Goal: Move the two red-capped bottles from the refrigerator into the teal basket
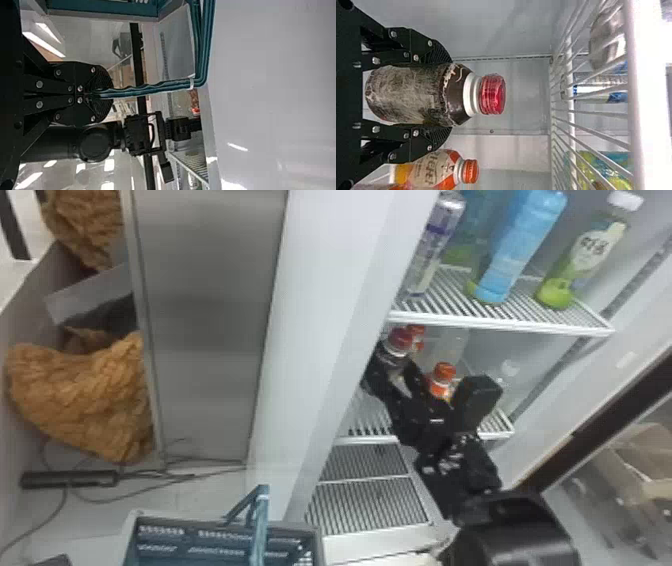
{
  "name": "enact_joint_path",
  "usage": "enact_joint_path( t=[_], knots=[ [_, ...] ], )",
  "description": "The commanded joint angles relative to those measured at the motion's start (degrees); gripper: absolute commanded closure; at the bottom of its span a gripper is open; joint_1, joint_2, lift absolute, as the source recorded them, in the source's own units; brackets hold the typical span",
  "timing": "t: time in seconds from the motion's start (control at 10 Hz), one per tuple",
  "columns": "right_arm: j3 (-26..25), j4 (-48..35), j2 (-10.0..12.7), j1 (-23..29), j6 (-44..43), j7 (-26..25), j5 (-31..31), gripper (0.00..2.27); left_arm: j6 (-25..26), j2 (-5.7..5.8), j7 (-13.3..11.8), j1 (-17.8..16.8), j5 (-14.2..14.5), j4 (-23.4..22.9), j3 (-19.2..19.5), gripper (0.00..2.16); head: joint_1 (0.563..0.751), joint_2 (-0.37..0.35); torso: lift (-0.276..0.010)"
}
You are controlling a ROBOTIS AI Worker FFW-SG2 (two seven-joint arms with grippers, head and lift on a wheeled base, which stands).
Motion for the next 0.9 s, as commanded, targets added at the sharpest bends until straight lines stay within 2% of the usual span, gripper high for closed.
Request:
enact_joint_path(
  t=[0.0,0.3,0.8],
  knots=[
    [-1.1,-5.9,0.0,4.1,2.0,0.2,-0.9,0.83,-0.1,0.0,-0.1,0.0,0.0,0.0,0.0,1.16,0.695,-0.35,-0.224],
    [-1.6,-13.5,0.1,10.9,3.8,0.9,-3.6,0.83,-0.3,0.0,-0.1,0.0,0.0,0.0,0.0,1.16,0.695,-0.35,-0.224],
    [-4.6,-29.5,0.4,24.4,15.7,1.8,-7.9,0.83,-0.7,-0.09,-0.3,0.2,0.1,0.0,0.3,1.16,0.695,-0.35,-0.224]
  ],
)
